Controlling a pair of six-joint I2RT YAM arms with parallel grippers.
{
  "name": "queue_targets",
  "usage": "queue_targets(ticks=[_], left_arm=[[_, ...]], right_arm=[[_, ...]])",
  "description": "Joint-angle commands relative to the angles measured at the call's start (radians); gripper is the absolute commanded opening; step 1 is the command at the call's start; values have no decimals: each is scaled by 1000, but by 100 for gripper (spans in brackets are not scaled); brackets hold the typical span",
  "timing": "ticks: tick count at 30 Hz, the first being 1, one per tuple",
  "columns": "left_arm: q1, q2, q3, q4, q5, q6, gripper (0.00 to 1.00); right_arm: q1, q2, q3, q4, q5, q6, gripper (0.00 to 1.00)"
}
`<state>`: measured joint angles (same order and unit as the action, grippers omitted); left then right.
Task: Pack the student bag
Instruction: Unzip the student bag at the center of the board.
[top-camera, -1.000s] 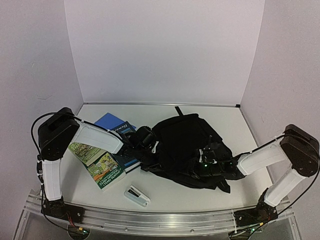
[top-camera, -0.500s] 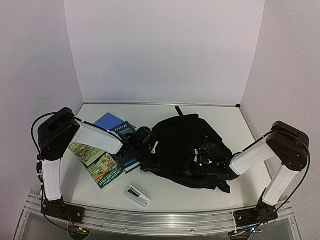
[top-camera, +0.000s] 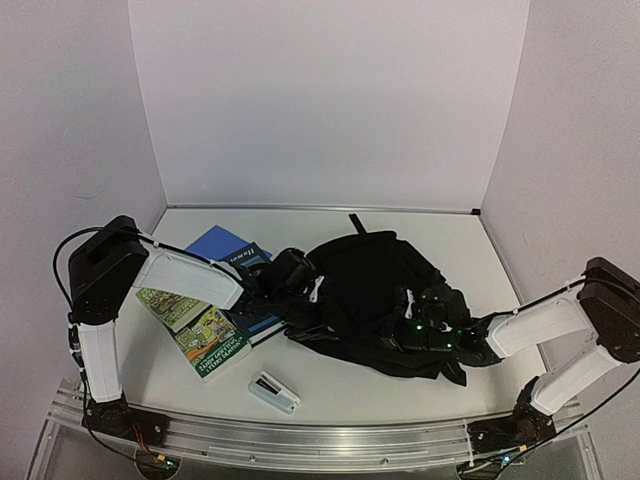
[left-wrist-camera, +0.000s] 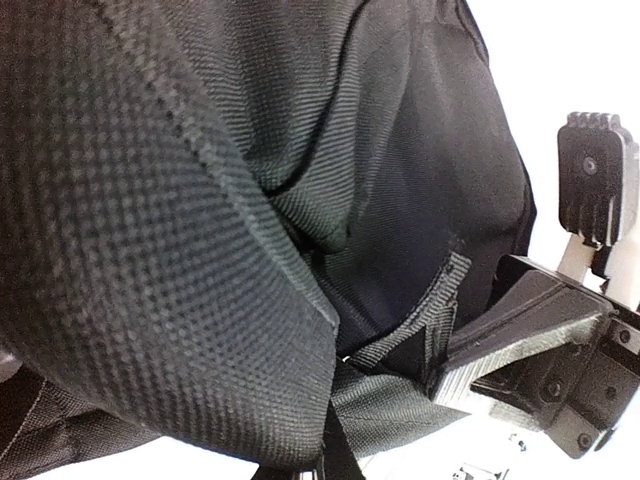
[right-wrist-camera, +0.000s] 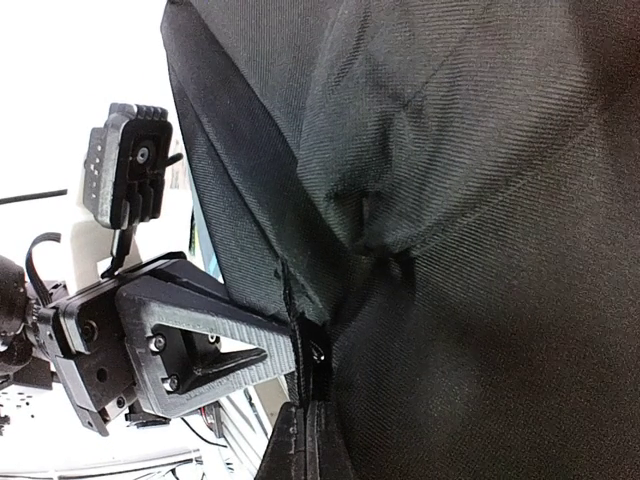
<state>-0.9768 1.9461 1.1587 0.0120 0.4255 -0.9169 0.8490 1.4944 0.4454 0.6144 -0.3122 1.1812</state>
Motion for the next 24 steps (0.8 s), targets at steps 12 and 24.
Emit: queue_targets(ticks=[12, 24], left_arm=[[101, -24, -47, -106, -162, 24, 0], [102, -34, -65, -46, -79, 114, 0]], right_arm=[[3, -172, -112, -79, 54, 89, 1], [3, -142, -92, -77, 38, 106, 4]])
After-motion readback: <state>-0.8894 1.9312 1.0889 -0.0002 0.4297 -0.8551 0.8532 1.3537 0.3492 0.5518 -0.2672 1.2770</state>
